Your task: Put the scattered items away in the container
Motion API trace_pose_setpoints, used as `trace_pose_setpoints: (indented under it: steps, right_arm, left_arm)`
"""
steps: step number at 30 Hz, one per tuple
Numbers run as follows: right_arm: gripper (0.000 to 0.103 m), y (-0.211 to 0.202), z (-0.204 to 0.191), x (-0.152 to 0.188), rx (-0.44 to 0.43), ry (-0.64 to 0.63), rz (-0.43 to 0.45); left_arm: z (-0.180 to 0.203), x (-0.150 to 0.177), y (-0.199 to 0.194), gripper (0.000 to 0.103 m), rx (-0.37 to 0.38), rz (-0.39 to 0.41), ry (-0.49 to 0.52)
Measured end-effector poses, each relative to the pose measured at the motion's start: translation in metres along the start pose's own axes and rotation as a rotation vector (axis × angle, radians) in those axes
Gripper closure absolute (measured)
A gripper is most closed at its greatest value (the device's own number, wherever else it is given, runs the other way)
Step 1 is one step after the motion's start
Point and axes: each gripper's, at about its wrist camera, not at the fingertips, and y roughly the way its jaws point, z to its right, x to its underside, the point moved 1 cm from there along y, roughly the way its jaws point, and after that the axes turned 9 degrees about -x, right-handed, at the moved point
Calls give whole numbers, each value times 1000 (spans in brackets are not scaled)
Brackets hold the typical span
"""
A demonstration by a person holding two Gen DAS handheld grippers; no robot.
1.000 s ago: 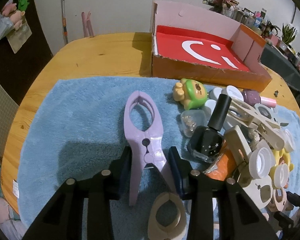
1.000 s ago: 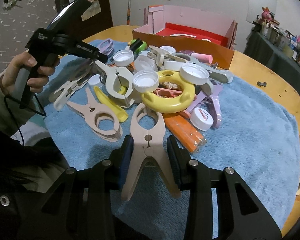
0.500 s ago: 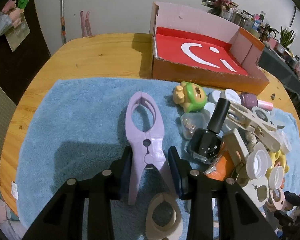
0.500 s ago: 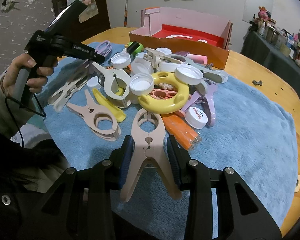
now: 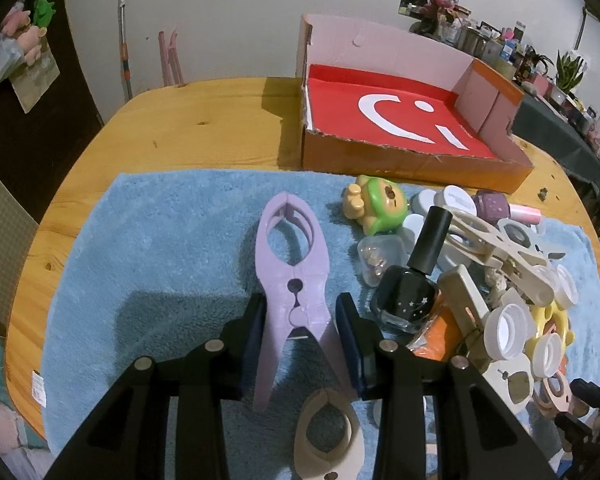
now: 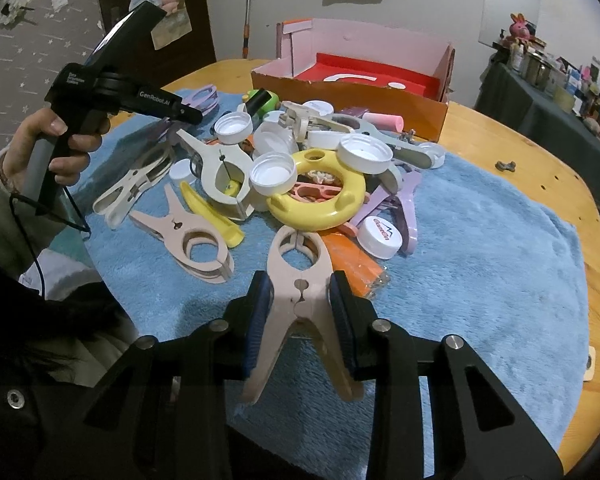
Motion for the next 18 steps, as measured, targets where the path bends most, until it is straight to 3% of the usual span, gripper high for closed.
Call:
trace_pose_setpoints:
  steps: [18]
  right_arm:
    - [74,5,-8,3,5,-19,-42]
  left_arm:
    - [2,5,18,64,-17,-52,18]
